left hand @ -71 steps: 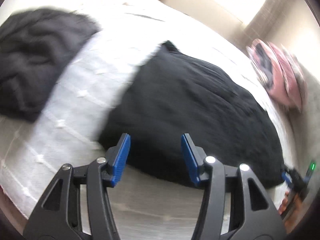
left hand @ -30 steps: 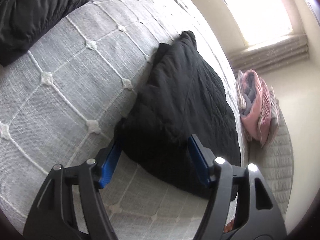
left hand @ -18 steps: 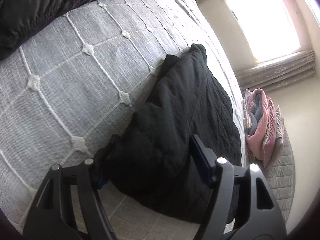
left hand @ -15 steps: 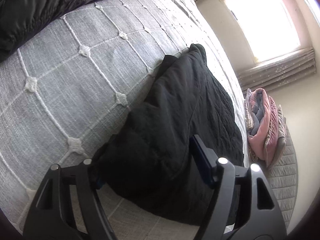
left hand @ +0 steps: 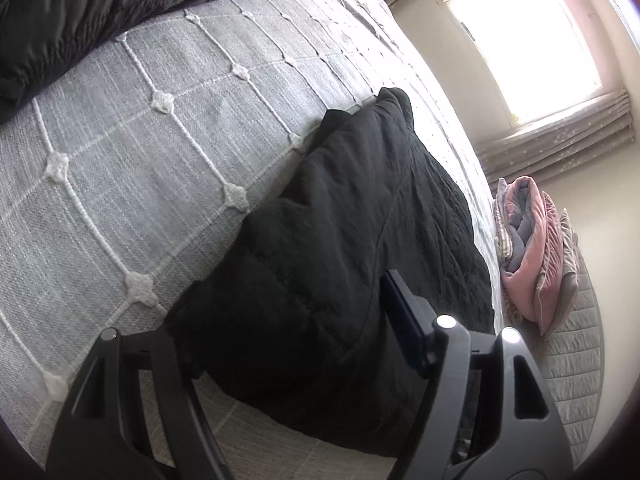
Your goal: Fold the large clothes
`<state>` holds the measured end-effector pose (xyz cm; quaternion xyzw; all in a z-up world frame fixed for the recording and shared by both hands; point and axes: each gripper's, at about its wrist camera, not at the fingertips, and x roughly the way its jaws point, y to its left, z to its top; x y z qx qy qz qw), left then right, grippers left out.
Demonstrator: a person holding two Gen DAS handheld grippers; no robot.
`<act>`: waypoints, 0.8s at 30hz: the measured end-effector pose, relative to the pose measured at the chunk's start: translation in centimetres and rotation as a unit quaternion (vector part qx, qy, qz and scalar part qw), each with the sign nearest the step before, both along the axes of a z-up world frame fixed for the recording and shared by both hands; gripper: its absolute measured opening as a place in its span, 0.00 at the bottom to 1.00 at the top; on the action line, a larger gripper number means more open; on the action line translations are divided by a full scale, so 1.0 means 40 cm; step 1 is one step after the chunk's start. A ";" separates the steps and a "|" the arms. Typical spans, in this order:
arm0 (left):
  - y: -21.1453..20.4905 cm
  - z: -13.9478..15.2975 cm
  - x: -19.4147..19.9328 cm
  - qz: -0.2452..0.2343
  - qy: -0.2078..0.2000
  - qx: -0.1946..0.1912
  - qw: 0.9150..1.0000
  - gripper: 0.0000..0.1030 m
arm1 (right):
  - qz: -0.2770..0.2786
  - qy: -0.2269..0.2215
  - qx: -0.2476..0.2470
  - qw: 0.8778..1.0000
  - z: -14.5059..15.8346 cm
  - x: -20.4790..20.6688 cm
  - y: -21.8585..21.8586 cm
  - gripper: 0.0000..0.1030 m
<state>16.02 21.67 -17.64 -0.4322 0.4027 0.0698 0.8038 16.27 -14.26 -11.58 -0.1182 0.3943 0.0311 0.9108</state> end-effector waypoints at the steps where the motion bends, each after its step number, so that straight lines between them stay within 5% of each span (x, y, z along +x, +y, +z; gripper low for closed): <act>1: -0.003 0.002 0.002 -0.002 0.000 0.004 1.000 0.70 | -0.001 0.011 -0.024 1.000 -0.023 0.009 0.019 0.80; 3: -0.006 0.002 0.003 -0.001 0.001 0.007 1.000 0.70 | -0.011 0.015 -0.059 0.998 -0.061 0.022 0.042 0.82; 7: -0.005 0.000 0.003 0.004 -0.002 0.001 1.000 0.71 | -0.021 0.042 -0.027 0.999 -0.053 0.038 0.018 0.82; 17: 0.011 -0.003 -0.006 0.004 -0.009 -0.024 1.000 0.71 | -0.006 0.017 -0.039 0.999 -0.033 0.026 0.023 0.83; 24: 0.028 -0.013 -0.016 0.003 -0.010 -0.051 0.999 0.71 | -0.026 0.017 0.001 1.000 0.002 0.025 -0.033 0.83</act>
